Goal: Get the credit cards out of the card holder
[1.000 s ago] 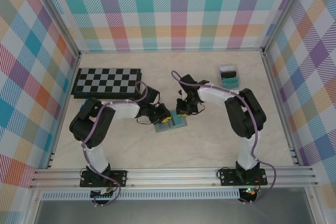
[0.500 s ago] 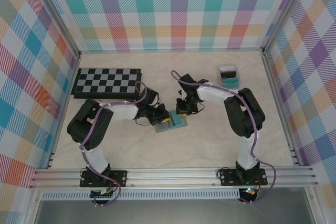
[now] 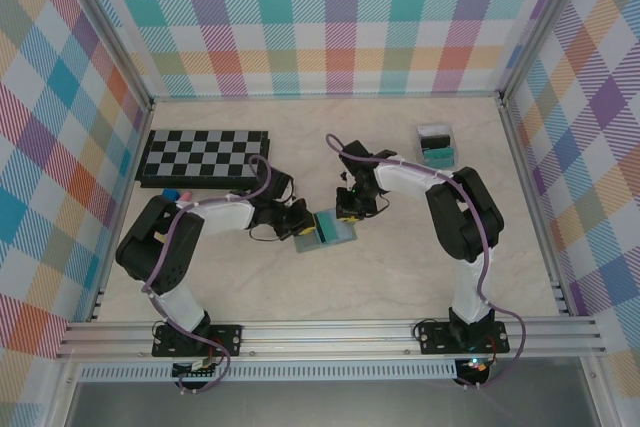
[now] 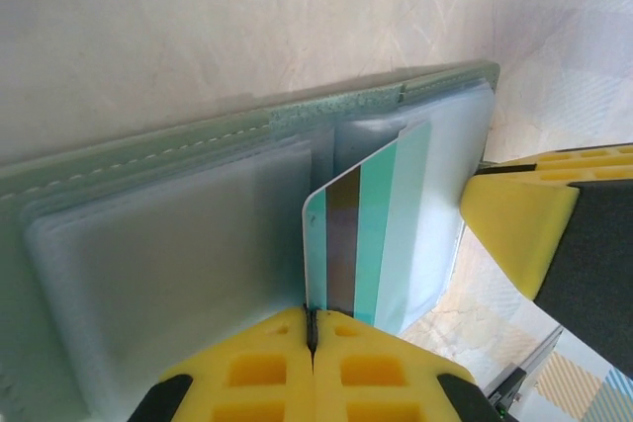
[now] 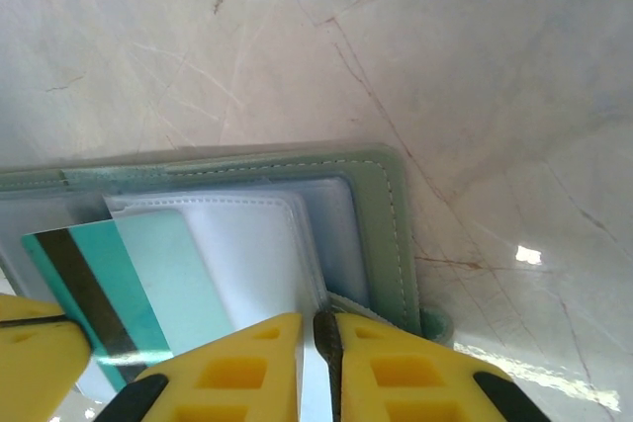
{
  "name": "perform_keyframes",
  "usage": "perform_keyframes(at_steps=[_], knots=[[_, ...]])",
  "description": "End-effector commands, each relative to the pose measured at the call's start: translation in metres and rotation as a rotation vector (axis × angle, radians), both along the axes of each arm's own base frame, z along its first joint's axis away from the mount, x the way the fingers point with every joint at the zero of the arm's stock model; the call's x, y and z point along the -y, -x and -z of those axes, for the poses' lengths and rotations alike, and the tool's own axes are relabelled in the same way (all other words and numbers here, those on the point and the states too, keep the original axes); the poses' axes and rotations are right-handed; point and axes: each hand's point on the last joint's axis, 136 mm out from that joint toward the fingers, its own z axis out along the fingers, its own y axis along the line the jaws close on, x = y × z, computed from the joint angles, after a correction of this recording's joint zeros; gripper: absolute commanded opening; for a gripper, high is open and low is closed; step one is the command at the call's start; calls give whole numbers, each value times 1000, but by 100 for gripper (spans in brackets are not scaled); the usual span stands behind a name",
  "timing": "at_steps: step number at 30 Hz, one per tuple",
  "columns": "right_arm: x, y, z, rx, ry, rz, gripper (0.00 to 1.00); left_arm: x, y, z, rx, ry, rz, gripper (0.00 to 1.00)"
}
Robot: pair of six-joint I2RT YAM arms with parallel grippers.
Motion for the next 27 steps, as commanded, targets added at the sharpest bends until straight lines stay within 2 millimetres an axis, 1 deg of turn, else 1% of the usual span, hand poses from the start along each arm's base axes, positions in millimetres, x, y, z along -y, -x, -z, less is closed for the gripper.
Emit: perform_keyframes(at_steps=[1,4,8,9,11,14,18,21,23,25,26,27], knots=[[-6,6,-12,-14,-47,-4,19,-21,4,-4,14,-56,-2,0],[-16,3,-34,11,-137,-13,22,-33,5,-9,23,-82,-3,0],[-15,-2,-60,50,-226,11,27,-45,3,-18,46,-81,-3,0],[-16,-2,-65,53,-260,12,28,-49,8,-17,25,-90,-2,0],[-20,1,-77,56,-345,2,30,-52,7,-24,36,-80,5,0],[-25,4,-88,66,-413,-10,35,-51,6,-38,57,-34,26,0],[-35,9,-97,53,-507,-37,44,-45,1,-59,94,28,61,0],[-41,10,-102,46,-557,-55,53,-40,-3,-78,128,89,78,0],[-45,13,-108,43,-594,-83,61,-35,-7,-93,156,139,83,0],[-49,16,-112,38,-633,-107,68,-31,-7,-103,165,185,86,0],[-51,17,-116,36,-655,-117,72,-28,-12,-112,199,215,89,0],[-52,18,-118,36,-672,-123,74,-27,-13,-116,205,235,88,0]])
